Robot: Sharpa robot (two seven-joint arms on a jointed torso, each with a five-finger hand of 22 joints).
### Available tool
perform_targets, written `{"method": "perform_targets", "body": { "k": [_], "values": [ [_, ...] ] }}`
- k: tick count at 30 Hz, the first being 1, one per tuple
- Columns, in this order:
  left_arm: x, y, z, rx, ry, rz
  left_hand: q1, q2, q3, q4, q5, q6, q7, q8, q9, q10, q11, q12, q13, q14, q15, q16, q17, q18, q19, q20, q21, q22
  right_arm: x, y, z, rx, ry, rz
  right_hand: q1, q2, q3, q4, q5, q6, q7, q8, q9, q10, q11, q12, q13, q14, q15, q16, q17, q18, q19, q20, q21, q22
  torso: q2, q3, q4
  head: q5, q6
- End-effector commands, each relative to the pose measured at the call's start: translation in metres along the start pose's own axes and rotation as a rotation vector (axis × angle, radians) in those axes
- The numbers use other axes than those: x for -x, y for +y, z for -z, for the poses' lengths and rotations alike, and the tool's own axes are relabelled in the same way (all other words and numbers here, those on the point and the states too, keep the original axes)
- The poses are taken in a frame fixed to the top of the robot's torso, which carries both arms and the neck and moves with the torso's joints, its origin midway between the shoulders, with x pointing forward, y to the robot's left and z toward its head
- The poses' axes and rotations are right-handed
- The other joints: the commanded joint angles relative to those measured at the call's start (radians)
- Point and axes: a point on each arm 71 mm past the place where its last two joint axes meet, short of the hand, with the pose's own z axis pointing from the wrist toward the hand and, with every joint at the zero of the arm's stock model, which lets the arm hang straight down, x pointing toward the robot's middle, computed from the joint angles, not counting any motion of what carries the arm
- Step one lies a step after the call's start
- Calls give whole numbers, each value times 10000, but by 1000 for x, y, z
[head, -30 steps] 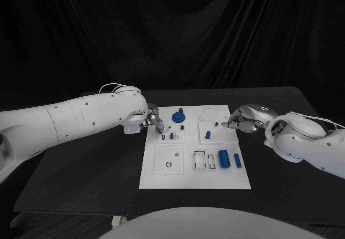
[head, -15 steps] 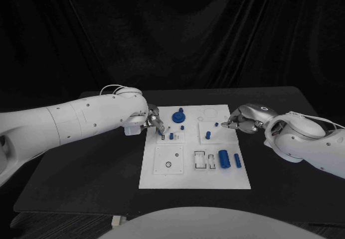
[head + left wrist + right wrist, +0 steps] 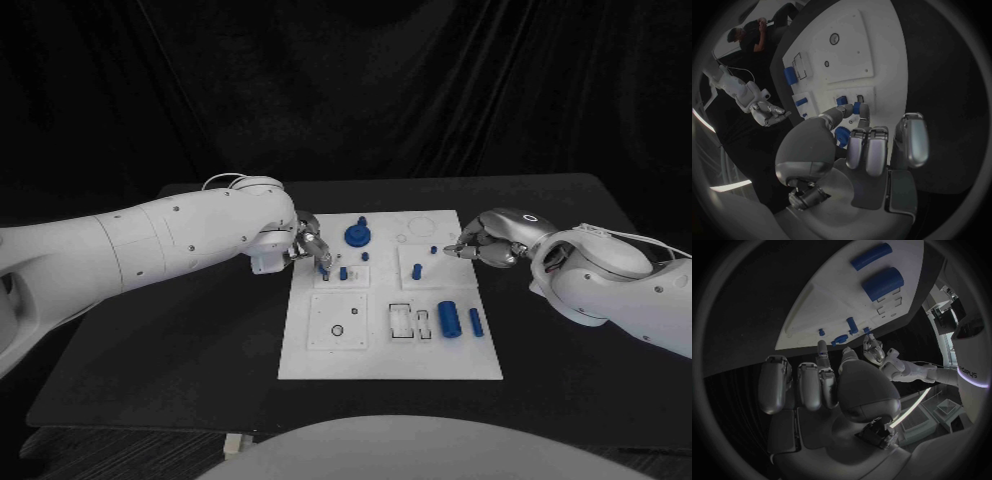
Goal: Assemble the parts on the task board
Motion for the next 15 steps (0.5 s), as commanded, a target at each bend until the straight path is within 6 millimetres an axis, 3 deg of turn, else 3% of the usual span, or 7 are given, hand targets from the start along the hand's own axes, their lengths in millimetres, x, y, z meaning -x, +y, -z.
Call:
{"method": "perform_targets", "body": {
  "k": [1, 15],
  "values": [
    [-4, -2, -1, -152, 333, 197, 40, 111, 544, -490, 54, 5, -108, 56, 13, 1035, -62, 35, 2632, 1056, -61, 27, 2634, 33, -2, -24, -24, 1757, -1, -1, 1, -114, -5, 6, 116, 17, -26, -46, 35, 56, 17, -43, 13, 1066, 75, 34, 2604, 442, 53, -50, -7, 130, 189, 62, -64, 1812, 0, 1, 3, 19, 2],
    [-5, 0, -3, -105, 434, 200, 49, 117, 569, -508, 86, 0, -103, 48, 9, 1035, -60, 35, 2632, 1056, -63, 27, 2634, 40, -22, -29, -60, 1746, -1, 0, 1, -105, -5, 2, 141, 8, -27, -55, 52, 60, 19, -46, 14, 1066, 75, 34, 2604, 440, 51, -58, -22, 133, 187, 61, -75, 1809, 1, -1, 2, 31, 2]
  ]
}}
